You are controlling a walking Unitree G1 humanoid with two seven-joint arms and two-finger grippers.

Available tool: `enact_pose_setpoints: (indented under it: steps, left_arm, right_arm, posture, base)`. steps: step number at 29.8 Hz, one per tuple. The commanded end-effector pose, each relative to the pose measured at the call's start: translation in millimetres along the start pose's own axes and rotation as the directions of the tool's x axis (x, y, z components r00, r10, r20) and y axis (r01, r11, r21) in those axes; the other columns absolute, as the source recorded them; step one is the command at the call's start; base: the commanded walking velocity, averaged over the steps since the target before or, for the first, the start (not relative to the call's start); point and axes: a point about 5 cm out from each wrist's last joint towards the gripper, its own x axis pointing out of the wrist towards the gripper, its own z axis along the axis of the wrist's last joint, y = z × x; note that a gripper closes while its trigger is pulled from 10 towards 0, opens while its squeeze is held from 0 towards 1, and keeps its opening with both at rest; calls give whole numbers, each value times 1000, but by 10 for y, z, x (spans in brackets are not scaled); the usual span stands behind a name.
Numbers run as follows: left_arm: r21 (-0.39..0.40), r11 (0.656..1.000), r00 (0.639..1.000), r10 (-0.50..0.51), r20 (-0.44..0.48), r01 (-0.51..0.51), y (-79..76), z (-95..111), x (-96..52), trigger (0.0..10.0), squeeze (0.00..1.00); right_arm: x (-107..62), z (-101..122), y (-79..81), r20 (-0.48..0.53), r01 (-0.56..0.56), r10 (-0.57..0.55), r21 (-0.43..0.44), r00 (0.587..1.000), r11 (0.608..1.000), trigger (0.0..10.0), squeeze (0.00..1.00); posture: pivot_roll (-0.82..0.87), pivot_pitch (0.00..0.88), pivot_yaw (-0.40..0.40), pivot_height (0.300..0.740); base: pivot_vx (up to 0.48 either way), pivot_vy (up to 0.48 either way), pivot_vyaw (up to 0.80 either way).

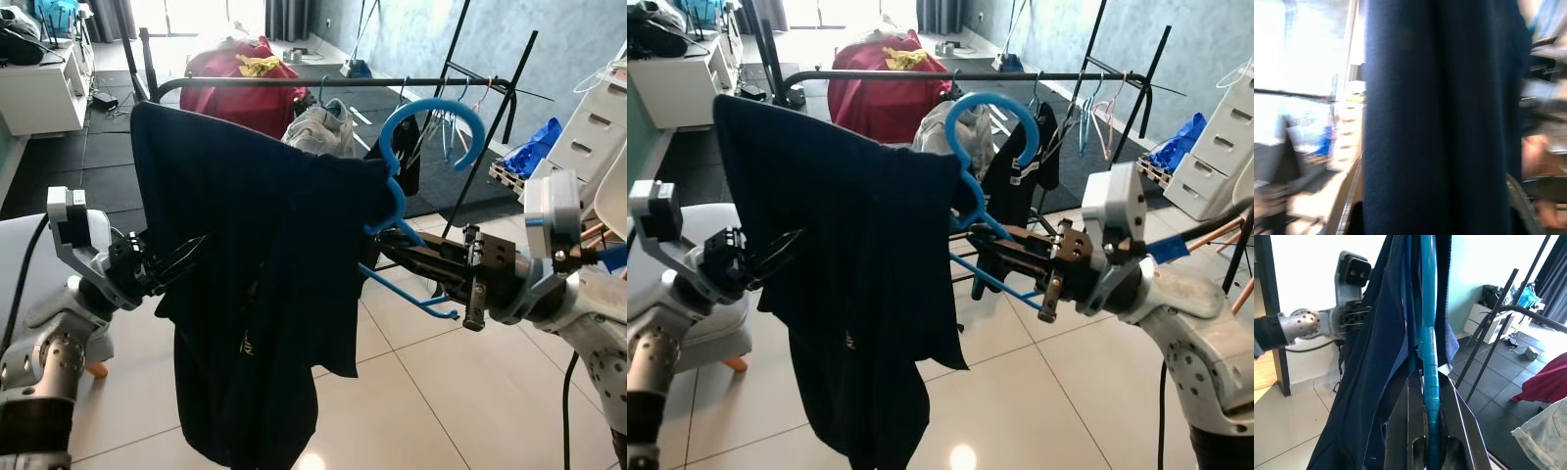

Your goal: Hang hanger

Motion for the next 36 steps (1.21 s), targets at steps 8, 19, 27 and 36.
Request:
enact_pose_setpoints:
  steps: [8, 19, 27, 36]
  left_arm:
    - [-61, 996, 996, -69, 57, 72, -101, -7, 8, 0, 0]
    - [71, 929, 926, 351, 140, -362, 386, 306, -369, 0, 0]
    - [157, 675, 692, 693, 199, -721, 699, 523, -813, 0, 0]
    - [297, 499, 468, 866, -174, -814, 627, -282, -1058, 10000, 0]
  right_arm:
    - [-46, 86, -60, 25, 65, -64, -37, 998, 997, 0, 0]
    - [-348, -194, -125, -169, 173, -174, -21, 970, 985, 0, 0]
    - [-719, -568, 100, -398, 175, -112, 125, 911, 977, 0, 0]
    - [-1030, -1263, 56, -534, 558, -437, 79, 724, 826, 10000, 0]
  posture:
    - [-30, 36, -66, 740]
    - [-28, 37, -71, 740]
    - [-32, 45, -71, 740]
    - [-43, 49, -68, 740]
  base:
    - [0, 0, 0]
    - [0, 0, 0]
    - [0, 0, 0]
    - [0, 0, 0]
